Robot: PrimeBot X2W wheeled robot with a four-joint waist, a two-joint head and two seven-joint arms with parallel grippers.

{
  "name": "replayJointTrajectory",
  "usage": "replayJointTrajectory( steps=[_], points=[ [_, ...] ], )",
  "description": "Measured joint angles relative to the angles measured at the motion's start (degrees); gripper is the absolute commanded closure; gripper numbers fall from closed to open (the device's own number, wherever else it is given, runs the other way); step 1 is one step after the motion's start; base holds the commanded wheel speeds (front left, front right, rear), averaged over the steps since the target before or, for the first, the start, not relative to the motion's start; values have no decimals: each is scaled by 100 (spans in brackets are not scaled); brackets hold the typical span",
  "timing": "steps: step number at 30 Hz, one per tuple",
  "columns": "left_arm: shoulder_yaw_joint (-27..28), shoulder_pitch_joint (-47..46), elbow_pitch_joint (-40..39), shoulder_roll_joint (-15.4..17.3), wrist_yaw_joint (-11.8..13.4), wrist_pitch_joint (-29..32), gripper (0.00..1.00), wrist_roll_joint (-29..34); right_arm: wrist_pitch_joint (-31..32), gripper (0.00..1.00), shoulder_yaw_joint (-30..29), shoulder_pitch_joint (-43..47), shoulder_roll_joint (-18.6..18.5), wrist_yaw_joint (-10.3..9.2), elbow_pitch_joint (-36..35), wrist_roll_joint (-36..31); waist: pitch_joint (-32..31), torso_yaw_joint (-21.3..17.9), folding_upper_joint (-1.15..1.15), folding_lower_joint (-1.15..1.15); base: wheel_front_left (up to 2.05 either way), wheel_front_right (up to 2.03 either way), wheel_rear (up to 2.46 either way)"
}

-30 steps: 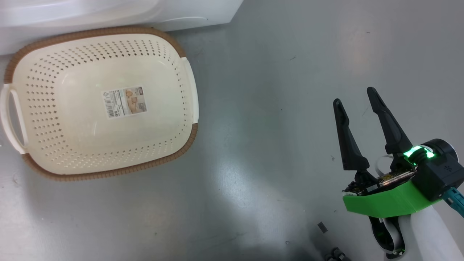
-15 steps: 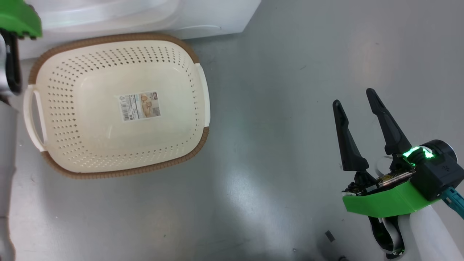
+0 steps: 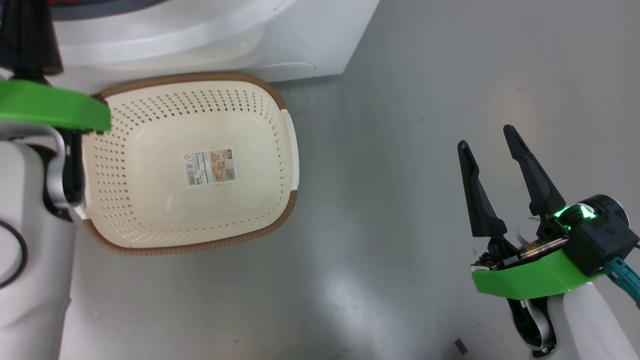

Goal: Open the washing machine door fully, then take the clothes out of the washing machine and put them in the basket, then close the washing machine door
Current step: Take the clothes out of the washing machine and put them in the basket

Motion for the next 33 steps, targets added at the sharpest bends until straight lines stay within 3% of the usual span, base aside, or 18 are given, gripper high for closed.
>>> replayJointTrajectory(
  steps=[33],
  points=[
    [298,2652,-1789,-708,-209,0,100,363,0,0,1,156,-3,0,216,70,-1245,75,0,0,0,0,0]
  ],
)
